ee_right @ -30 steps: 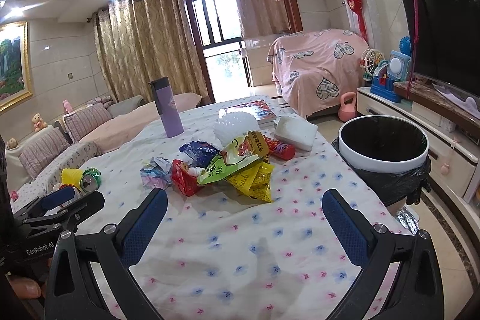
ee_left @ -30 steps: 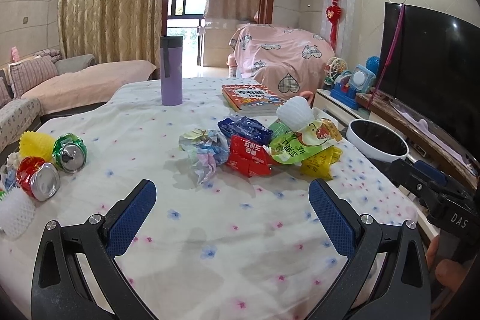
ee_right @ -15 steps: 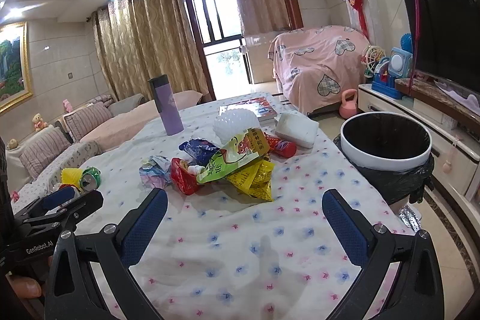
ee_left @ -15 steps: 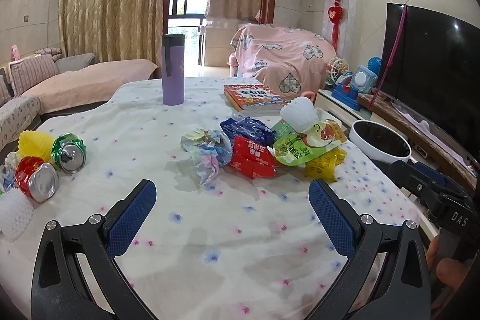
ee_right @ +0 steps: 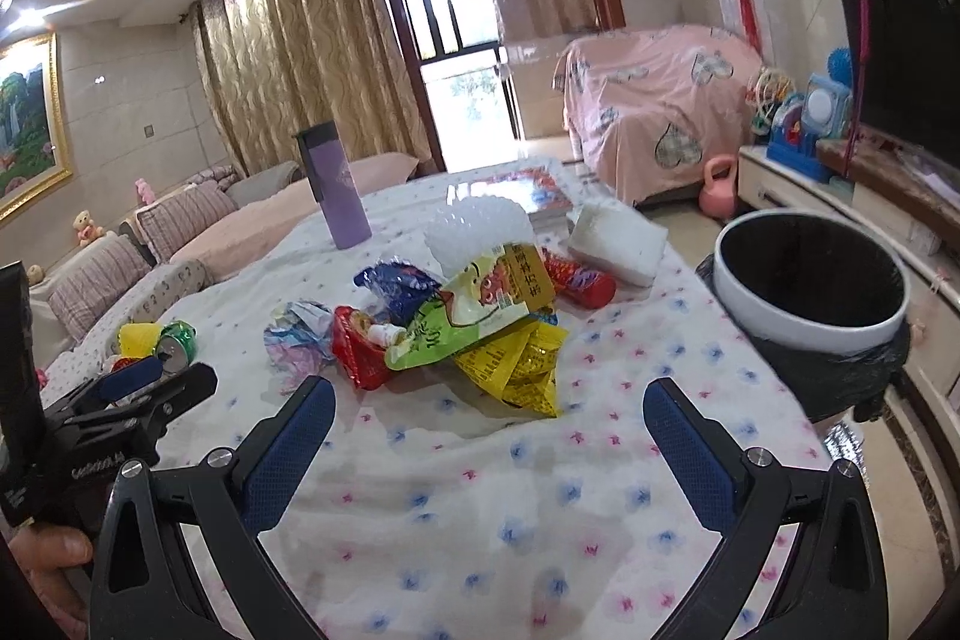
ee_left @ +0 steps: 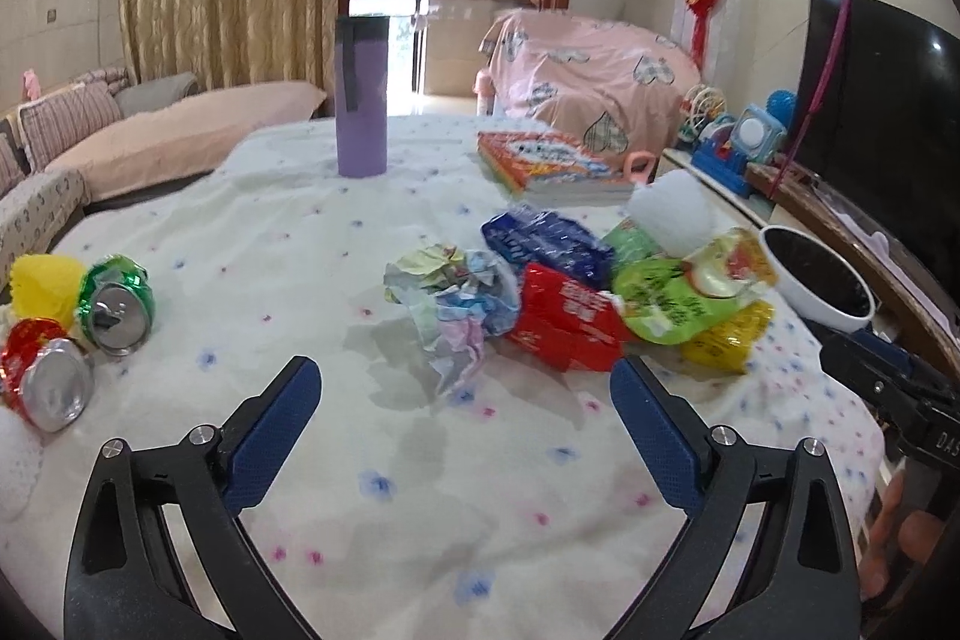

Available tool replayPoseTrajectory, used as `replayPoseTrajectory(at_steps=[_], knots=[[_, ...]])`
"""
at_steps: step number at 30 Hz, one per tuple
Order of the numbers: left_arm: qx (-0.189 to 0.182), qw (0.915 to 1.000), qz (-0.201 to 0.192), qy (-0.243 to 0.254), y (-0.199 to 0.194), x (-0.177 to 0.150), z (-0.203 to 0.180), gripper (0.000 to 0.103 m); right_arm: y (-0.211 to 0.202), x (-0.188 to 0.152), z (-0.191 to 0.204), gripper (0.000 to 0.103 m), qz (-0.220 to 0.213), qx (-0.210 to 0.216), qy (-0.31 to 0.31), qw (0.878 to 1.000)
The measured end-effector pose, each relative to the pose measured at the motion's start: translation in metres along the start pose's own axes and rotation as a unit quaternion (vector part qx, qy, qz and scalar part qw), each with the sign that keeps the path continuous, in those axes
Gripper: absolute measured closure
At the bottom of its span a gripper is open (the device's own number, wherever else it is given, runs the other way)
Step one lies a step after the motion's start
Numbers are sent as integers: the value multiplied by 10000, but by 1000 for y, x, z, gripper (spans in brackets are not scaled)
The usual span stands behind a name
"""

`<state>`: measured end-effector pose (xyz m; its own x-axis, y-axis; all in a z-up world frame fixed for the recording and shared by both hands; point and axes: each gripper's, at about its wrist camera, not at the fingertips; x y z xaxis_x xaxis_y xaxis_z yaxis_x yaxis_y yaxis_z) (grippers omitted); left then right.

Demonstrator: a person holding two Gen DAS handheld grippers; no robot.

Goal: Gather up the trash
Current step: 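Grasp the yellow snack bag with the right tool while the left tool grasps crumpled paper, then carry both items over the bin and open both tools to drop them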

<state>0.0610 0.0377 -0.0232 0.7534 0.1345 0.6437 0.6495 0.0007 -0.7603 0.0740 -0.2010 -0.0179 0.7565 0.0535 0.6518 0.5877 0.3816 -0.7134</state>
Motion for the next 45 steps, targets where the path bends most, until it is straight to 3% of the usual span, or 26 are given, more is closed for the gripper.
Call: replayPoseTrajectory(at_steps=[8, 10, 12, 13, 14, 15, 16, 21, 31, 45], knots=[[-42, 9987, 463, -203, 47, 28, 15, 9, 49, 23, -13, 11, 496, 70, 25, 9987], [-83, 9979, 612, -208, 59, 32, 16, 15, 59, 27, -13, 16, 616, 100, 21, 9980], [-199, 9962, 816, -237, 73, 37, 18, 37, 69, 31, -16, 26, 806, 129, 24, 9967], [-266, 9953, 902, -240, 77, 37, 18, 46, 73, 32, -17, 38, 880, 216, 48, 9959], [-357, 9941, 998, -237, 81, 37, 19, 64, 76, 33, -18, 58, 952, 276, 68, 9951], [-390, 9934, 1048, -234, 82, 37, 19, 76, 77, 34, -20, 64, 1006, 321, 89, 9944], [-399, 9932, 1063, -238, 82, 36, 19, 80, 75, 33, -22, 63, 984, 373, 108, 9944], [-554, 9946, 829, -278, 54, 27, 15, 88, 58, 25, -31, 64, 843, 406, 142, 9955], [-1154, 9918, 469, 274, -3, 15, -32, 89, 23, 15, -59, 65, 543, 105, 358, 9978], [-1860, 9732, 609, 1203, 2, 29, -140, 89, -17, 6, -113, 64, 195, -33, 963, 9952]])
Point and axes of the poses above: each gripper's, at about its wrist camera, not at the fingertips, and y roughly the way its jaws point, z to its left, x to its top, and after that the axes turned 15 degrees about z, right-handed
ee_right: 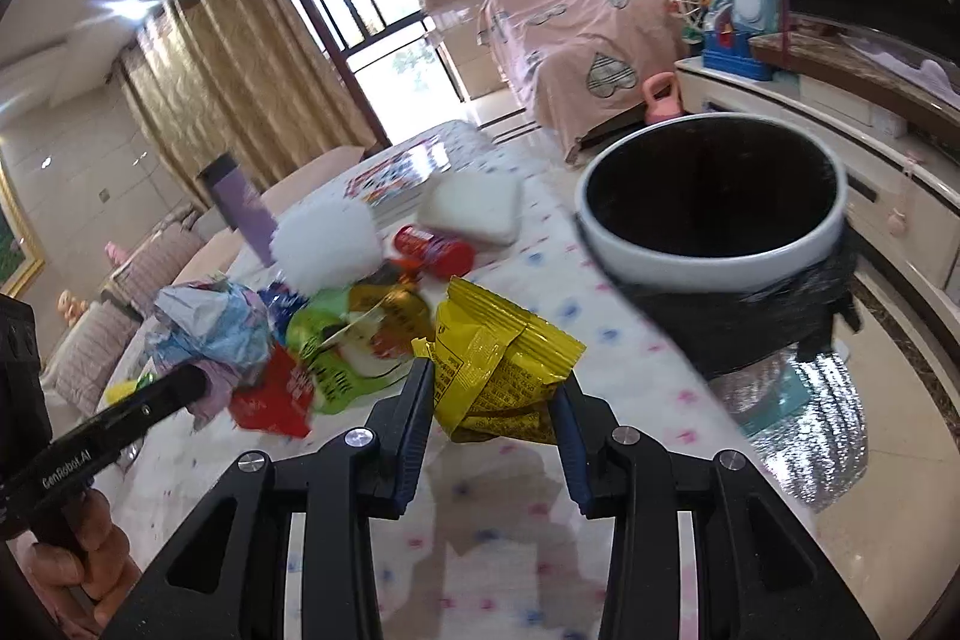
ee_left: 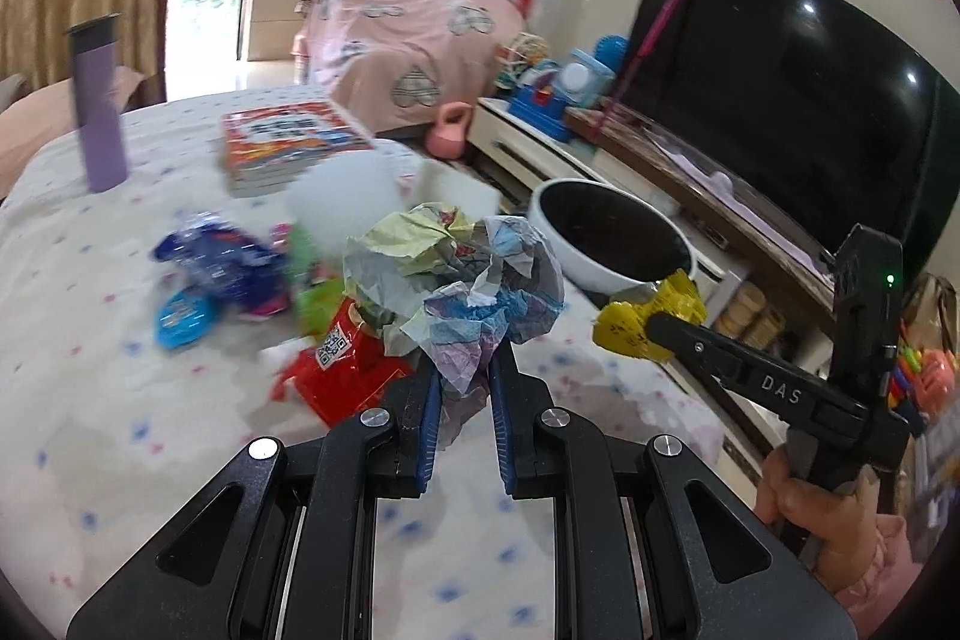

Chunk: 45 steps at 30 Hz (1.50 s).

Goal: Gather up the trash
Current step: 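Carry both items over the bin and open both tools to drop them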

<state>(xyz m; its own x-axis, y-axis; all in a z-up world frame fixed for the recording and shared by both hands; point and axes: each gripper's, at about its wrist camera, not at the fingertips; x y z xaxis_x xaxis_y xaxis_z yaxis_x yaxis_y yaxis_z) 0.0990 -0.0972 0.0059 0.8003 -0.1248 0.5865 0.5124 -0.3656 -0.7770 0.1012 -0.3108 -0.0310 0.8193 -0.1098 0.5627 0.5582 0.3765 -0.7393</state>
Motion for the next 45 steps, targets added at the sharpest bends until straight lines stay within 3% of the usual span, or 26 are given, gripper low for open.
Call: replayPoseTrajectory(at_steps=[11, 17, 38, 40, 42, 43, 44, 45], knots=[[-173, 9983, 196, 513, 41, 39, -50, 89, -19, 17, -49, 64, -209, -170, 375, 9989], [-247, 9964, 298, 759, 63, 65, -74, 89, -21, 44, -74, 64, -253, -316, 477, 9980], [-280, 9928, 689, 938, 143, 120, -116, 89, 5, 107, -131, 63, 54, -597, 494, 9970], [-234, 9923, 715, 984, 147, 122, -119, 80, 7, 108, -133, 61, 85, -662, 494, 9965], [-171, 9924, 718, 987, 147, 122, -121, 54, 8, 110, -137, 61, 113, -706, 517, 9961], [-165, 9926, 702, 975, 147, 122, -120, 47, 9, 110, -140, 57, 137, -696, 556, 9959], [-165, 9932, 663, 948, 145, 121, -119, 41, 9, 111, -142, 47, 151, -680, 592, 9958], [-169, 9935, 635, 929, 143, 120, -118, 40, 9, 111, -144, 44, 151, -671, 627, 9957]])
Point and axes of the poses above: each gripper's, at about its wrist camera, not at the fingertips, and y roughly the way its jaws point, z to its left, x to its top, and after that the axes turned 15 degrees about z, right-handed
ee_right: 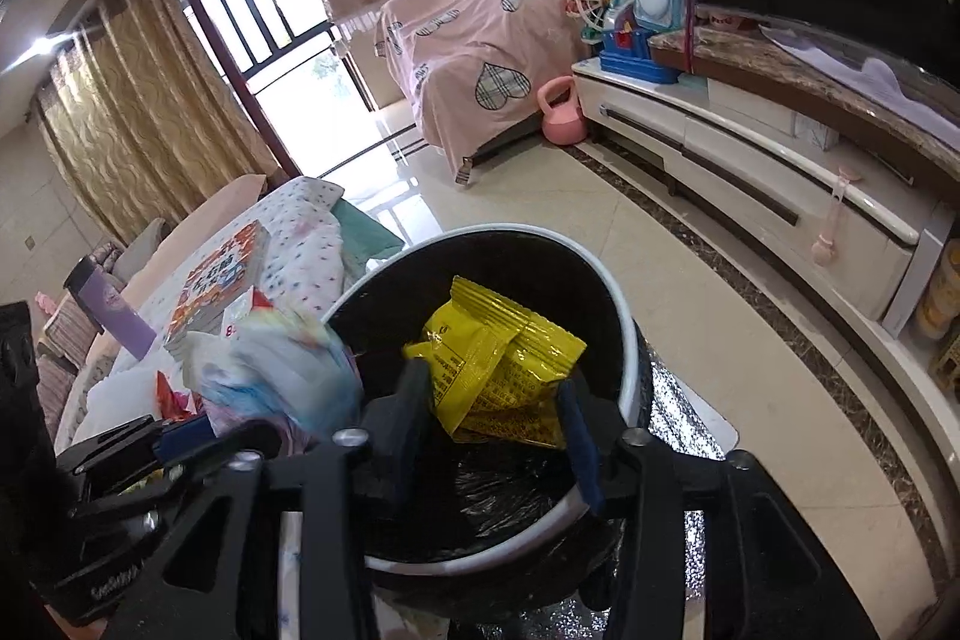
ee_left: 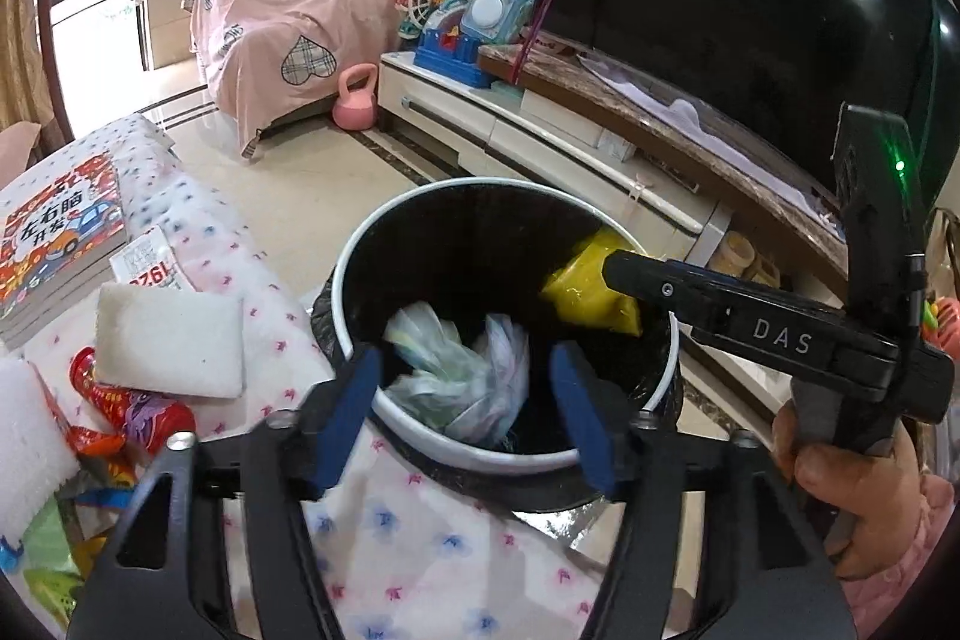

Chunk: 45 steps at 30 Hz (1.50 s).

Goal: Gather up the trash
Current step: 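Carry both items over the bin and open both tools to drop them, then grasp the red snack bag with the left tool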

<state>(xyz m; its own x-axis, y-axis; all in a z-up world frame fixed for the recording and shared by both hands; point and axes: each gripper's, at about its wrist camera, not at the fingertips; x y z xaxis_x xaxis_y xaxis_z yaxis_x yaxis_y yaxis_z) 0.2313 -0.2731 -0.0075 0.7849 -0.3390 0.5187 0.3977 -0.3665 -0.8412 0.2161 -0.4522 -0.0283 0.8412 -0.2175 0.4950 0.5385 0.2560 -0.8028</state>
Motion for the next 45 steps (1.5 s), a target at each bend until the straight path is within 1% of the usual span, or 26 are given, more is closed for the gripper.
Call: replayPoseTrajectory(at_steps=[1, 2, 3, 4, 5, 6, 7, 10, 11, 12, 14, 17, 22, 26, 29, 33, 36, 39, 41, 45], knots=[[-1, 10000, -16, -17, -4, -2, 1, 40, -1, 0, -1, 38, -10, 3, 29, 10000], [6, 10000, -27, -38, -6, -4, 2, 39, -3, -2, -3, 35, -32, 18, 62, 10000], [10, 10000, -45, -70, -9, -7, 4, 37, -5, -2, -3, 33, -54, 42, 88, 9999], [2, 9999, -66, -112, -13, -12, 7, 36, -7, -4, -4, 30, -79, 62, 113, 9999], [-1, 9999, -85, -150, -17, -16, 9, 33, -9, -5, -3, 27, -106, 79, 142, 9998], [2, 9998, -108, -181, -21, -19, 10, 30, -10, -6, -3, 27, -130, 104, 164, 9997], [9, 9997, -137, -218, -25, -24, 12, 30, -13, -8, -2, 26, -156, 138, 178, 9996], [2, 9991, -190, -368, -40, -41, 20, 30, -19, -17, 5, 14, -227, 267, 192, 9992], [-59, 9987, -195, -459, -46, -48, 24, 30, -21, -22, 9, 12, -268, 321, 192, 9989], [-122, 9983, -206, -533, -52, -55, 27, 29, -22, -24, 12, 12, -288, 341, 186, 9988], [-128, 9979, -238, -582, -60, -65, 31, 29, -24, -34, 20, 11, -307, 392, 185, 9986], [-59, 9975, -306, -633, -75, -84, 36, 29, -25, -46, 29, 10, -295, 556, 245, 9977], [47, 9961, -391, -787, -96, -111, 52, 29, -24, -65, 47, 10, -192, 696, 241, 9971], [181, 9929, -447, -1086, -110, -134, 71, 29, -22, -82, 62, 9, -116, 792, 217, 9966], [304, 9904, -457, -1268, -117, -150, 85, 29, -20, -93, 71, 9, -52, 868, 199, 9960], [361, 9878, -396, -1465, -119, -167, 101, 28, -15, -106, 83, 9, 54, 937, 156, 9955], [363, 9860, -309, -1596, -115, -174, 111, 28, -11, -117, 95, 9, 161, 1001, 98, 9948], [309, 9850, -211, -1685, -108, -173, 116, 28, -8, -123, 105, 9, 206, 1025, 11, 9945], [241, 9854, -144, -1678, -103, -171, 116, 28, -6, -126, 112, 9, 236, 1035, -50, 9943], [221, 9863, -14, -1634, -89, -169, 117, 29, -3, -130, 121, 9, 274, 1048, -125, 9940]])
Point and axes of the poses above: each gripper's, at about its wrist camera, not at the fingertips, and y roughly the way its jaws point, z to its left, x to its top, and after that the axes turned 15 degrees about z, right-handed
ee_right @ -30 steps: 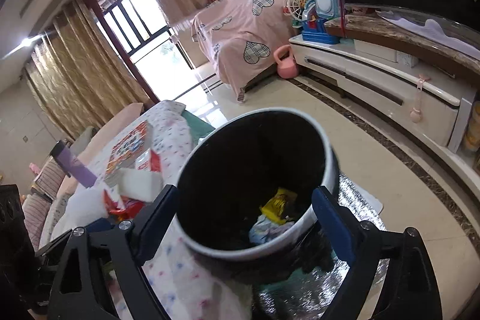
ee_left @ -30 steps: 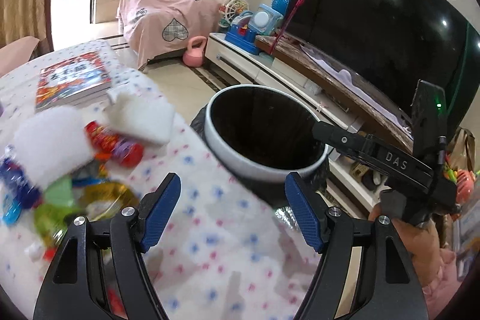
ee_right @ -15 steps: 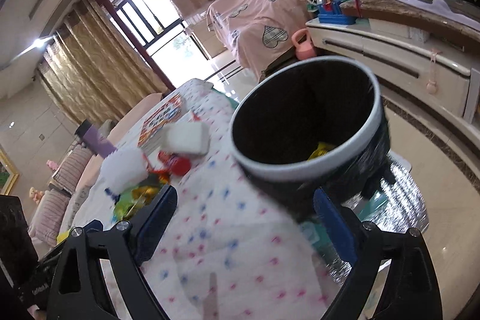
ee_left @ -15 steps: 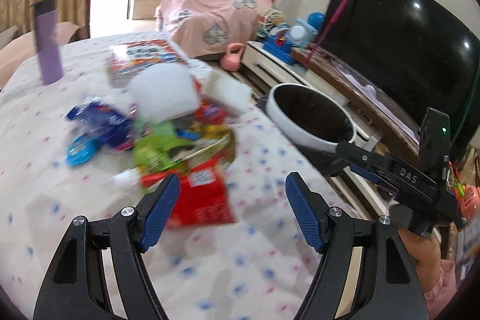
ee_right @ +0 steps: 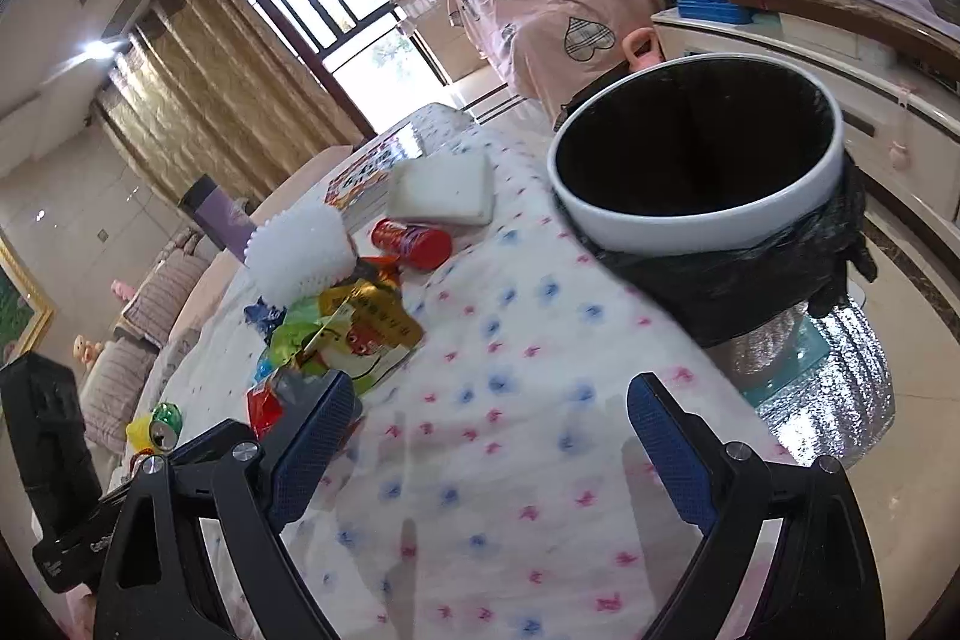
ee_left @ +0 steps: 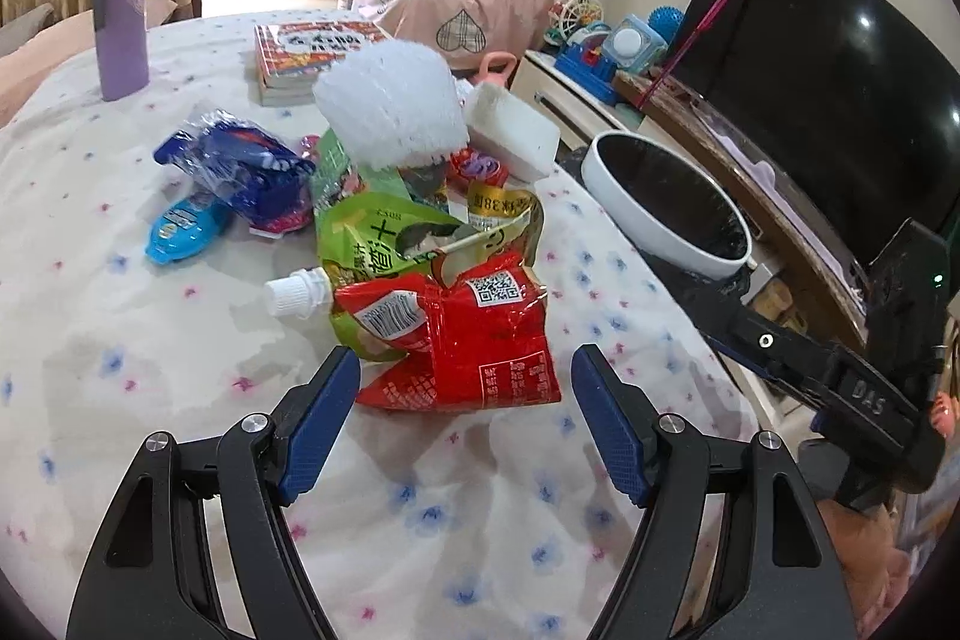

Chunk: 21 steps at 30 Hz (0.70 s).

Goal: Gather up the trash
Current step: 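Grasp the red snack bag with the left tool, then grasp the green drink pouch with the right tool while the left tool holds the red bag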

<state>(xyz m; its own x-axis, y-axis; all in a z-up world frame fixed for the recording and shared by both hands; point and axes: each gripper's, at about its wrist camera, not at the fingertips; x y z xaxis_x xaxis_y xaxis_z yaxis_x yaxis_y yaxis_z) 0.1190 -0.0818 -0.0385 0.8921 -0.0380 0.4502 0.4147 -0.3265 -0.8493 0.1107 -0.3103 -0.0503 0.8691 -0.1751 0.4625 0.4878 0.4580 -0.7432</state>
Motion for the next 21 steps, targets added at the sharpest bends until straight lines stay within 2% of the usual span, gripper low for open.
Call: replayPoseTrajectory(at_steps=[1, 2, 3, 5, 7, 16, 21], knots=[[5, 10000, 40, 13, 4, 0, 1, 29, 1, 0, 1, 9, 7, 4, -8, 10000], [2, 10000, 70, 21, 7, 0, 2, 37, 2, 0, 2, 9, 13, -1, -13, 10000], [-39, 9999, 123, 44, 11, 0, 3, 54, 3, 1, 3, 9, 20, -5, -15, 10000], [-120, 9996, 233, 77, 14, -1, 7, 71, 6, 3, 4, 9, 53, 18, -7, 10000], [-132, 9997, 183, 115, 10, -5, 9, 79, 8, 3, 5, 9, 69, 35, -18, 10000], [-226, 9996, 80, -125, -20, -23, 44, 82, 40, 16, 32, 11, 325, 172, -366, 9987], [-164, 9994, 100, -295, -22, -27, 59, 82, 61, 32, 50, 11, 444, 340, -484, 9973]])
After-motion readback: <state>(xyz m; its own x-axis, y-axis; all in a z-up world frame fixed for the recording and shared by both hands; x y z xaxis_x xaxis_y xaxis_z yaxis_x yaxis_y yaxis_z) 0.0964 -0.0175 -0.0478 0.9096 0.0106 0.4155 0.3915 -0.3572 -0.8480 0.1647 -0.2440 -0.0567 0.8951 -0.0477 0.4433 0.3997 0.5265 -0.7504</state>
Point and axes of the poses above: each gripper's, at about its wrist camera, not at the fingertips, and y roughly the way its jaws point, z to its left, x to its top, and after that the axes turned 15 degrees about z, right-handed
